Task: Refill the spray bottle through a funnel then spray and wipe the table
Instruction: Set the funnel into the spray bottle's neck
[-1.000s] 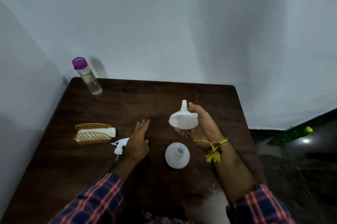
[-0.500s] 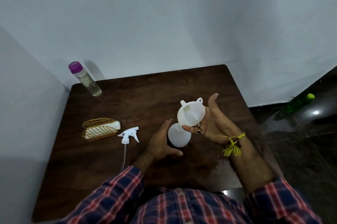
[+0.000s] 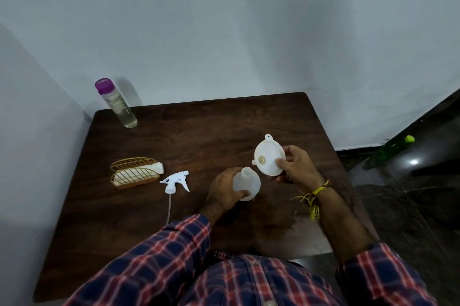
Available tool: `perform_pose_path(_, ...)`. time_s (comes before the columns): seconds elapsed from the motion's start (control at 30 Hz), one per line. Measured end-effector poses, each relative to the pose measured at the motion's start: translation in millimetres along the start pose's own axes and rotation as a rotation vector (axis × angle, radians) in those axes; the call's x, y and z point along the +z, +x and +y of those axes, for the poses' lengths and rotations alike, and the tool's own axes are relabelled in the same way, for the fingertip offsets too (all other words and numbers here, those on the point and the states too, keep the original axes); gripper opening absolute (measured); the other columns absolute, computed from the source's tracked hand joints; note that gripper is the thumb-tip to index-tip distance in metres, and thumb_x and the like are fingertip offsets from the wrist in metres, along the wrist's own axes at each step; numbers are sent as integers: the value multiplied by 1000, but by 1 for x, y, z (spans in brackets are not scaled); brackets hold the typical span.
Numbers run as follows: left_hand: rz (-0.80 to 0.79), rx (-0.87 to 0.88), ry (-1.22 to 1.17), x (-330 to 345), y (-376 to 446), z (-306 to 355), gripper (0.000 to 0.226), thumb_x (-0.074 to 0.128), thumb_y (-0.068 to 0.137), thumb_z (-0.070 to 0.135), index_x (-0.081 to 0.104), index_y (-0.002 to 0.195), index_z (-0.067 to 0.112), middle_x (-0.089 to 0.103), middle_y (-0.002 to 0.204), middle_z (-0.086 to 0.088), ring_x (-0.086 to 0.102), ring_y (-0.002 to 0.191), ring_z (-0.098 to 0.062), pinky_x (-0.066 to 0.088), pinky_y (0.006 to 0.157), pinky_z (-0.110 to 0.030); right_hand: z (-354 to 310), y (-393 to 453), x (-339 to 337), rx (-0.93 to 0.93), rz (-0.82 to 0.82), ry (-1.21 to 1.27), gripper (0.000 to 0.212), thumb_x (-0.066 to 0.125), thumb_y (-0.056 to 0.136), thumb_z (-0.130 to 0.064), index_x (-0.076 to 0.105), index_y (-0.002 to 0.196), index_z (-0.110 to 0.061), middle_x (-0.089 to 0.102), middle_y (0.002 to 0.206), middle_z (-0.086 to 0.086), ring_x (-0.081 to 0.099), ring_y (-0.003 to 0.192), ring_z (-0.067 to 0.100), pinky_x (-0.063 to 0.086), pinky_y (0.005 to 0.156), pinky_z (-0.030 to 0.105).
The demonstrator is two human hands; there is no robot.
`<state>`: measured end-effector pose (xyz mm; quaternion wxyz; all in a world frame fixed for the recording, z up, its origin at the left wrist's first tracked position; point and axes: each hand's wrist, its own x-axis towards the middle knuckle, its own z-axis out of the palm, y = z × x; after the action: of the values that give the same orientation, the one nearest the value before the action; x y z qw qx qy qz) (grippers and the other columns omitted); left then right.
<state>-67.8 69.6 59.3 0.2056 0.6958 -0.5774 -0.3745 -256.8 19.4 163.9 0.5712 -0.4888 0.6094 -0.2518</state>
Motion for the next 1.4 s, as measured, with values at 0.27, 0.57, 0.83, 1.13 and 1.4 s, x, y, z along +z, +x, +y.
perform_pose_path(0.27, 11, 6, 3, 3, -5, -4, 67, 79, 80, 35, 48, 138, 22, 52, 141, 1, 48, 129, -19, 42, 109, -37, -2, 11, 10, 63, -56, -61, 28, 57, 93, 3, 55, 121, 1, 69, 75, 20, 62, 44, 16, 48, 40, 22)
perform_pose_path(0.57, 34, 44, -8, 6, -6, -6, 64, 76, 83, 38, 47, 138, 22, 52, 141, 1, 49, 128, -18, 40, 108, -33, -1, 17, 36, -147, 63, -454, 26, 55, 90, 2, 65, 113, -5, 69, 96, 11, 67, 53, 16, 49, 39, 20)
perform_pose_path(0.83, 64, 63, -141, 7, -11, -10, 68, 78, 80, 40, 47, 138, 22, 56, 137, 1, 52, 126, -17, 43, 107, -38, 1, 21, 49, -289, 60, -659, 40, 53, 90, -10, 65, 127, -19, 69, 121, 6, 64, 112, 25, 54, 96, 40)
perform_pose_path(1.13, 51, 90, -110, 9, -1, -13, 71, 79, 80, 30, 46, 142, 15, 53, 142, -4, 48, 131, -21, 38, 111, -33, -1, 26, 35, -394, 41, -626, 33, 57, 93, -20, 63, 126, -23, 69, 119, -1, 65, 107, 17, 54, 95, 39)
perform_pose_path(1.4, 1, 98, -21, 6, 4, -16, 73, 78, 81, 33, 43, 143, 14, 50, 144, -5, 46, 132, -22, 33, 106, -25, -1, 25, 37, -403, 56, -602, 36, 60, 94, -24, 62, 129, -18, 67, 125, 1, 63, 112, 18, 52, 100, 38)
